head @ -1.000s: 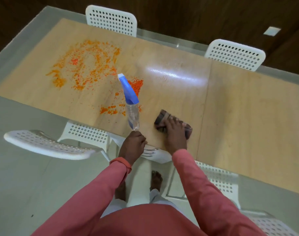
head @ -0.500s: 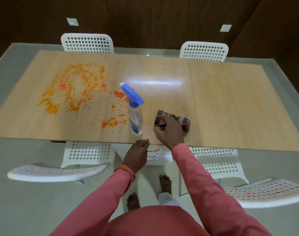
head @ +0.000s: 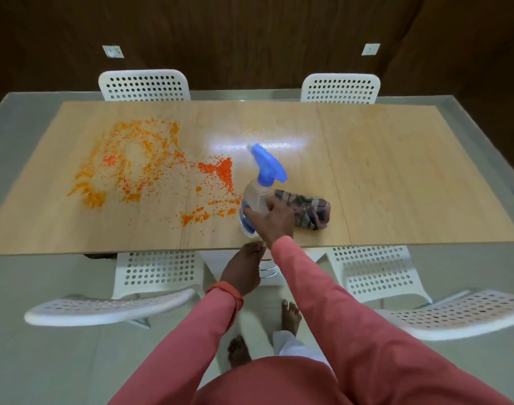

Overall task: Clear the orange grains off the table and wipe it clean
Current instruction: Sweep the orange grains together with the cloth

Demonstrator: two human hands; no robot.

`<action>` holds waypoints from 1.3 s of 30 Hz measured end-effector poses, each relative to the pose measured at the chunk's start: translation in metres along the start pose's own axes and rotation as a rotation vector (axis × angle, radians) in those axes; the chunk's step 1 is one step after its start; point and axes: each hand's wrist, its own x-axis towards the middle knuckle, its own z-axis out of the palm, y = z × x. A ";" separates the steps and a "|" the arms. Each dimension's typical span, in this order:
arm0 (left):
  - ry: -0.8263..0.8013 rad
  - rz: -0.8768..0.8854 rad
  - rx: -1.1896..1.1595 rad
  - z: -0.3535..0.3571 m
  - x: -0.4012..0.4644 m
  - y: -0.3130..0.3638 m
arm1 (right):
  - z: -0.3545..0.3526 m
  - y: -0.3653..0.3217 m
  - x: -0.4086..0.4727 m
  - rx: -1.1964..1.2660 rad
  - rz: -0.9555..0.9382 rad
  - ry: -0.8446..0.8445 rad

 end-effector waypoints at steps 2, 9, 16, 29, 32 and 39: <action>0.006 0.028 0.020 0.003 0.001 -0.003 | -0.024 0.006 -0.006 0.006 -0.015 0.102; 0.008 0.076 0.049 -0.003 0.012 -0.008 | -0.110 0.051 -0.010 -0.049 0.122 0.440; -0.014 0.046 0.051 0.000 0.015 -0.004 | -0.151 0.070 0.028 -0.018 0.279 0.579; -0.062 0.019 0.036 -0.004 0.017 -0.005 | -0.160 0.105 0.069 -0.022 0.323 0.437; -0.048 0.021 0.034 -0.004 0.017 -0.005 | -0.157 0.110 0.065 -0.082 0.373 0.405; -0.046 0.013 0.039 -0.004 0.016 -0.003 | -0.125 0.109 0.020 -0.096 0.458 0.443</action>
